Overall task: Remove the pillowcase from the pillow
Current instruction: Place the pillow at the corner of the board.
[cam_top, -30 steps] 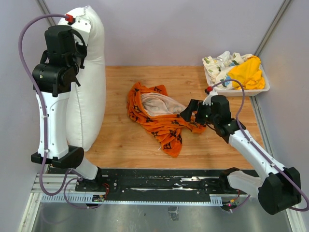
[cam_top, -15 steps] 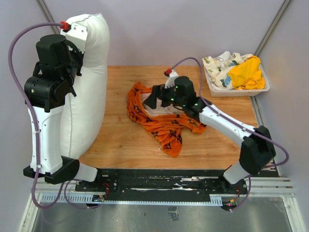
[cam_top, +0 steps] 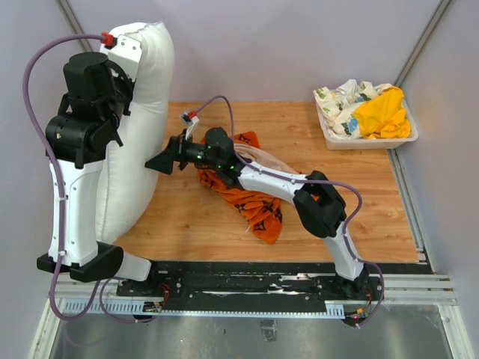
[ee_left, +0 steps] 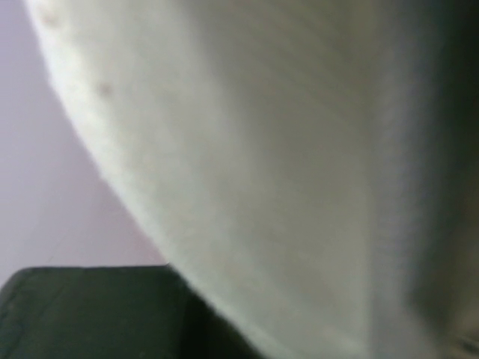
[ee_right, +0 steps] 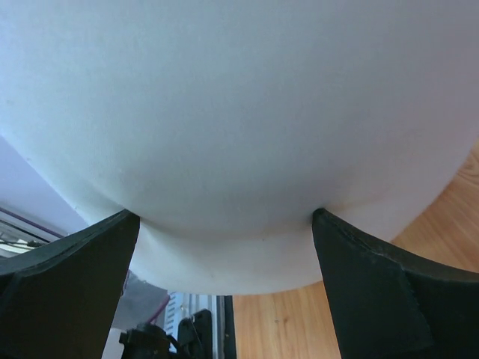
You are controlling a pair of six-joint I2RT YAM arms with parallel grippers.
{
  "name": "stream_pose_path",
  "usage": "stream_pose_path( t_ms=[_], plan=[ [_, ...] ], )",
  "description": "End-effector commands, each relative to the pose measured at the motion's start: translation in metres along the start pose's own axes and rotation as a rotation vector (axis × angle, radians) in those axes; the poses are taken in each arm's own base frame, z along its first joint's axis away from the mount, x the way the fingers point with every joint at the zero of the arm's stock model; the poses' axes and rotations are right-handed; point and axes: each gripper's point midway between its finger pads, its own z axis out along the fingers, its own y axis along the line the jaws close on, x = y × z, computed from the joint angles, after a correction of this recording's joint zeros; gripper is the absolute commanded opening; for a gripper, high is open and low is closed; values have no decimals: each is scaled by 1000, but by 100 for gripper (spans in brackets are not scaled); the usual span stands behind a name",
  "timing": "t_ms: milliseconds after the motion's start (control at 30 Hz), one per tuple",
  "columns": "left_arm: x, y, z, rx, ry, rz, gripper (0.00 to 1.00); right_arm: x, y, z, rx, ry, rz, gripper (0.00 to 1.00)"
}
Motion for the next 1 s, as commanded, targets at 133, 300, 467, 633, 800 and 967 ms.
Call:
stream_pose_path(
  t_ms=[133,300,467,633,800,967],
  plan=[
    [-50,24,-16,-71,-221,-73,0,-17,37,37,-70,-59,11,65],
    [-52,25,-12,-81,-221,-60,0,-23,34,45,-65,-79,13,2],
    [-55,34,-4,-136,-207,-4,0,-22,56,40,-103,-19,46,1],
    [-59,60,18,-226,-152,70,0,-23,110,27,-245,92,213,1],
    [-33,72,67,-211,-83,125,0,-36,151,22,-415,183,392,1],
    [33,87,127,-179,62,82,0,-34,141,20,-408,212,458,1]
  ],
)
